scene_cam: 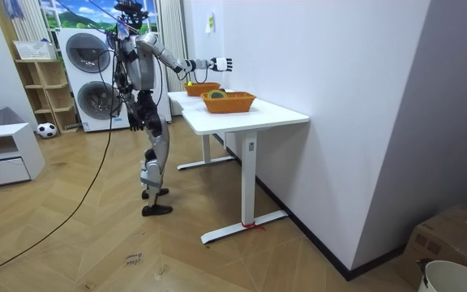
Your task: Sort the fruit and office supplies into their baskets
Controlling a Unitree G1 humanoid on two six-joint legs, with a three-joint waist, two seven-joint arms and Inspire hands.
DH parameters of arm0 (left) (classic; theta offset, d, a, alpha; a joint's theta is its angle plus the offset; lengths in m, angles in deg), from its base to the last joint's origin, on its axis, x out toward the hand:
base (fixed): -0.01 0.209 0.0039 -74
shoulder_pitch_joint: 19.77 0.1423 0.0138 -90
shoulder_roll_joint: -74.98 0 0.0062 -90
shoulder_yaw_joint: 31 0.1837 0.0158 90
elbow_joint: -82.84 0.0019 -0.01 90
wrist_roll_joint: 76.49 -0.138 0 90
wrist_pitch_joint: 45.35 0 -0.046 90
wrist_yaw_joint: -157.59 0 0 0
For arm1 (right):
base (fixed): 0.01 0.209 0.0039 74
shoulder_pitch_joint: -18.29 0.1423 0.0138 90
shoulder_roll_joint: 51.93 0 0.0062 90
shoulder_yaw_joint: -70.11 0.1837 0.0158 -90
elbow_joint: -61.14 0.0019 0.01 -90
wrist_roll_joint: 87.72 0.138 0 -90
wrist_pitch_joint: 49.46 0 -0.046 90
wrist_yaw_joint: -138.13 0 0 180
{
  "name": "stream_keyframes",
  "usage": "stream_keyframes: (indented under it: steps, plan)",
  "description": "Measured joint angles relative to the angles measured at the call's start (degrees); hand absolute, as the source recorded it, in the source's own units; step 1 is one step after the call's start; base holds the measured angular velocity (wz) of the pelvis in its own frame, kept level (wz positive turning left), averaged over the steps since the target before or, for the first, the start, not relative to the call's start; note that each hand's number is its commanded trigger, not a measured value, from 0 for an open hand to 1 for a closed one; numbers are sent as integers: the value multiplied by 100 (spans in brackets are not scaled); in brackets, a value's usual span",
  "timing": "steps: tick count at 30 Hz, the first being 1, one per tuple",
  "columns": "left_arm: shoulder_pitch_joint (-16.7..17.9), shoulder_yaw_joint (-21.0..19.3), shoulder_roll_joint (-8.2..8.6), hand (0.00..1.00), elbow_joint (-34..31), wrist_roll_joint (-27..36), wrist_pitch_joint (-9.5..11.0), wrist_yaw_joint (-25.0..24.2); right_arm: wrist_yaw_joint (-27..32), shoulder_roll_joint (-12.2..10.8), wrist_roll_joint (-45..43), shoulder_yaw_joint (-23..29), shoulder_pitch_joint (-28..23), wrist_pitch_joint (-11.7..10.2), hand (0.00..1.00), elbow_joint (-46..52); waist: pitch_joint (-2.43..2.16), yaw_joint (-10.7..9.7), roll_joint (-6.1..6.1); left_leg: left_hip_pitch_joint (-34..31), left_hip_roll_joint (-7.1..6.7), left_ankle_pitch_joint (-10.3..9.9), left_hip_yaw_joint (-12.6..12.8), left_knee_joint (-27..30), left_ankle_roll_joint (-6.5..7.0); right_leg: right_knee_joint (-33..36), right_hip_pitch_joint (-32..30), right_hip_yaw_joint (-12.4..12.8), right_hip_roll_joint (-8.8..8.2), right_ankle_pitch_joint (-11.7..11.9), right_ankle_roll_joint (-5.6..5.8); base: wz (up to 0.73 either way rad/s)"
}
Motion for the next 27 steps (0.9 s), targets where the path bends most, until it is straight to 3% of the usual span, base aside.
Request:
stream_keyframes:
  steps: [14,18,27]
  plan:
    - [-4,104,43,0,0,8,-85,-23,-176,-17,-37,-8,-219,147,0,-198,59,-1,-146,97,80,-1,219,-107,0,10,-44,214,46,19,-30,-9]
    - [5,125,39,0,-3,9,-84,-24,-180,-22,-32,-7,-219,145,0,-290,47,-6,-191,19,81,-1,245,-101,0,10,-133,278,50,21,-33,-2]
    - [5,129,31,0,2,4,-14,12,-235,-23,-37,-6,-219,137,0,-401,53,-6,-156,-42,78,-1,239,-95,0,-1,-197,293,54,22,-35,0]
